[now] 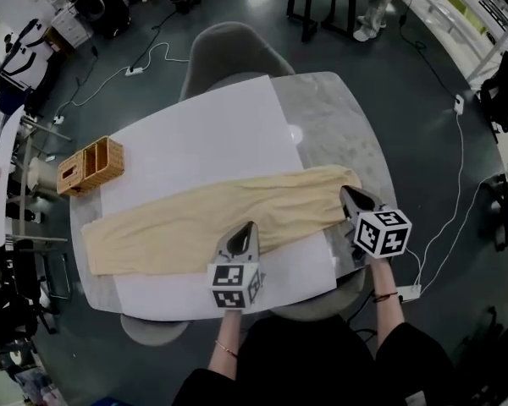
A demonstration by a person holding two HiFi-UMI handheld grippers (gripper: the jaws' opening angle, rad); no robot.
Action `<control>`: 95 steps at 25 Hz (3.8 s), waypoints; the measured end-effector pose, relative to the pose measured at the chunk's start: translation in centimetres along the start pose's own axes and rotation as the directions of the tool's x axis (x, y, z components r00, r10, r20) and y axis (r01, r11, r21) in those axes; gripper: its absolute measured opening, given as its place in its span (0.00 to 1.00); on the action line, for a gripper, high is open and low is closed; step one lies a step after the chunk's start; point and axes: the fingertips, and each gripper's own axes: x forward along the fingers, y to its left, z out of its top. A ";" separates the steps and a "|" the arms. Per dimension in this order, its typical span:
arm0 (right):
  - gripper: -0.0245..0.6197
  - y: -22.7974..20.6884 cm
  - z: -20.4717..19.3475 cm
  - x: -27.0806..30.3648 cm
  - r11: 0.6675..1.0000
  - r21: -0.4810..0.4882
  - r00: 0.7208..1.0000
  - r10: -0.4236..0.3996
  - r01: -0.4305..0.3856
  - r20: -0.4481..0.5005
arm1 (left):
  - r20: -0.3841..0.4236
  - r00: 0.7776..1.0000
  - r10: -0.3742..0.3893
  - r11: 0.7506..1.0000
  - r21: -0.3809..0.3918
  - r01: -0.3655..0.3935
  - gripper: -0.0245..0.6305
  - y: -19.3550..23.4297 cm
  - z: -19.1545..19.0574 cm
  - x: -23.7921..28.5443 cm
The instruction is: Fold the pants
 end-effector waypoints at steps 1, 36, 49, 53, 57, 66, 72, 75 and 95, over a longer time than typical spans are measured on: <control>0.06 -0.6 -0.3 0.2 1.000 -0.004 1.000 -0.016 0.015 -0.010 | -0.004 1.000 -0.012 1.000 0.002 0.012 0.05 -0.2 0.0 0.5; 0.38 -8.3 -5.5 5.8 0.956 -0.227 0.930 -0.244 0.183 -0.277 | -0.085 0.995 -0.047 0.999 -0.018 0.046 0.05 -1.0 -1.2 5.3; 0.19 -7.1 -5.6 6.4 0.949 -0.290 0.923 -0.221 0.128 -0.315 | -0.078 0.997 -0.021 1.000 -0.022 0.019 0.05 -1.3 -1.1 4.6; 0.12 -7.2 -5.4 6.3 0.959 -0.250 0.928 -0.207 0.131 -0.309 | -0.071 0.997 -0.007 1.000 -0.024 0.005 0.05 -1.3 -0.9 4.1; 0.11 -7.4 -4.9 5.8 0.970 -0.213 0.937 -0.182 0.121 -0.299 | -0.060 0.998 0.011 0.999 -0.030 -0.013 0.05 -1.5 -0.5 3.2; 0.11 -5.8 -2.5 3.4 0.999 -0.036 0.955 -0.048 0.040 -0.292 | -0.024 0.998 0.065 0.997 -0.037 -0.066 0.05 -0.6 0.0 -0.3; 0.11 -3.2 -0.3 2.1 0.999 0.039 0.958 0.039 -0.030 -0.285 | 0.017 0.994 0.105 0.994 -0.043 -0.104 0.05 0.2 0.4 -3.0; 0.11 -1.8 0.8 1.4 0.996 0.069 0.960 0.072 -0.055 -0.272 | 0.034 0.992 0.125 0.991 -0.043 -0.123 0.05 0.6 0.6 -4.4; 0.11 13.4 5.0 0.1 0.952 0.238 0.966 0.228 -0.195 -0.120 | 0.152 0.967 0.206 0.976 -0.101 -0.193 0.05 10.1 0.4 -16.4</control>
